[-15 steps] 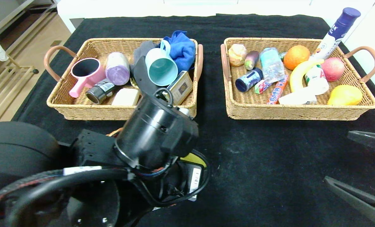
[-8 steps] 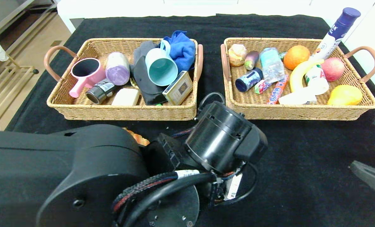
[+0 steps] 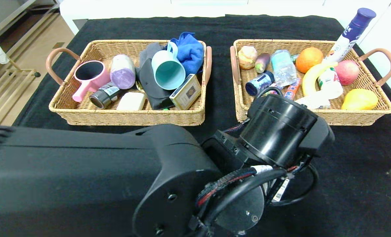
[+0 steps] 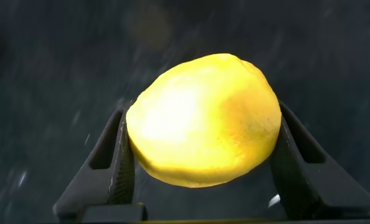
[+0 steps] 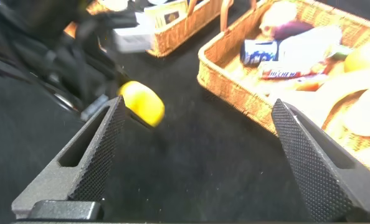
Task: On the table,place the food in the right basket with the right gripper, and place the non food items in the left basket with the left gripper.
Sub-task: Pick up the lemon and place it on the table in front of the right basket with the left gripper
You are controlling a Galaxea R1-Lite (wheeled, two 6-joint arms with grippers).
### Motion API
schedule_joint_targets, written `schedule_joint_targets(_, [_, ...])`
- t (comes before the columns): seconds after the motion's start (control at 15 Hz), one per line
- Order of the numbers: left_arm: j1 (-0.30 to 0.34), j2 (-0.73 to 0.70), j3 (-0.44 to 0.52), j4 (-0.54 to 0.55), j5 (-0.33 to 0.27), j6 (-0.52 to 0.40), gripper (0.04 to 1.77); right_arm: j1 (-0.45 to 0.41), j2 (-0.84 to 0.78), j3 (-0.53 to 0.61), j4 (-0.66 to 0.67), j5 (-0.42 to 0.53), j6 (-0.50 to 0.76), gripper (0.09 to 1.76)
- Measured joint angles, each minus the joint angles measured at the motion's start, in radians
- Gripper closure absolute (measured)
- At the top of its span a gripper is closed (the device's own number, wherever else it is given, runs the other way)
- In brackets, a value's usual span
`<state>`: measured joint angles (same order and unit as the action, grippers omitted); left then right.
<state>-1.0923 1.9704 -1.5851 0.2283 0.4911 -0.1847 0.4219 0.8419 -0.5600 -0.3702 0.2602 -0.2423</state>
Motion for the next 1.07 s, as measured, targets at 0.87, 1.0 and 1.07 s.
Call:
schedule_joint_targets(0.87, [0.000, 0.155, -0.101, -0.056, -0.001, 0.043, 0.58, -0.001, -0.017, 0.008, 0.000, -0.001, -0.008, 0.14])
schedule_joint_targets(1.0, [0.000, 0.158, -0.099, -0.057, -0.001, 0.043, 0.58, -0.001, -0.014, 0.008, 0.000, -0.001, -0.008, 0.14])
schedule_joint_targets(1.07, [0.000, 0.159, -0.099, -0.057, -0.001, 0.044, 0.56, -0.001, -0.014, 0.008, 0.000, -0.001, -0.008, 0.14])
